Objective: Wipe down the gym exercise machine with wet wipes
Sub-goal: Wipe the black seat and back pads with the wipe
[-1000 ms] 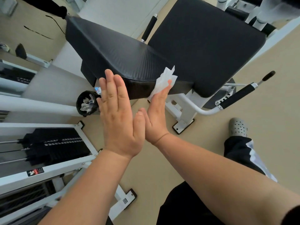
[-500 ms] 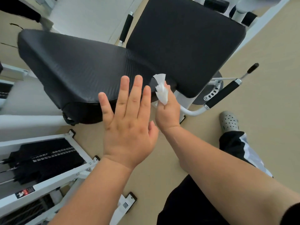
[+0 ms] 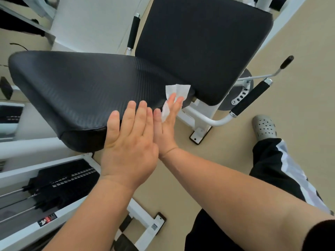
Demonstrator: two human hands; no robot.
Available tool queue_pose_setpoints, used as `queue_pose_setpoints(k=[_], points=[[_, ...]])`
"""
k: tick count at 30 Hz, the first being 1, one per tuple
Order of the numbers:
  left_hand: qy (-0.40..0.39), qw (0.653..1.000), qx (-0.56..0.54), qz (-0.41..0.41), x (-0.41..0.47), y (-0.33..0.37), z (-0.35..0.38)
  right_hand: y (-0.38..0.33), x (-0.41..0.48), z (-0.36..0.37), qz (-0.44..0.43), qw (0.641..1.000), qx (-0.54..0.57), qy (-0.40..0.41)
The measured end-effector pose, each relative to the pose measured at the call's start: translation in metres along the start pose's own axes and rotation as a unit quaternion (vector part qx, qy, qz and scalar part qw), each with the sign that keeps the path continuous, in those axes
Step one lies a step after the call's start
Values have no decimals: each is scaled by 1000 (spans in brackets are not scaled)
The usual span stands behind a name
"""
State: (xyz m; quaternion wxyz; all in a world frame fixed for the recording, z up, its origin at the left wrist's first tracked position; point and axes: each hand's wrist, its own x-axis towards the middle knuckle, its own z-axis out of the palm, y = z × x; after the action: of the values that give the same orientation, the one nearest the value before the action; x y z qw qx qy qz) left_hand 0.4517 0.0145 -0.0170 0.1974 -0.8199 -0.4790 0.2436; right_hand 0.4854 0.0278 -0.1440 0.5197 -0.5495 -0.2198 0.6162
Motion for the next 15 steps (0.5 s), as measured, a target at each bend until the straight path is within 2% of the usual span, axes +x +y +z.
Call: queue_pose_setpoints(k=[3,5,8,15], points=[[-9,1000,-1,-11,0,1,0,-6,23,-9,51,998,24,33],[-10,1000,-3,-15,1,2,1,-11,46,-25,114,992,27,52],[-4,1000,-1,-18,2,2,3,-13,69,-43,172,984,0,54],[-4,999,2,-33,5,5,5,0,12,-23,52,998,-25,-19]])
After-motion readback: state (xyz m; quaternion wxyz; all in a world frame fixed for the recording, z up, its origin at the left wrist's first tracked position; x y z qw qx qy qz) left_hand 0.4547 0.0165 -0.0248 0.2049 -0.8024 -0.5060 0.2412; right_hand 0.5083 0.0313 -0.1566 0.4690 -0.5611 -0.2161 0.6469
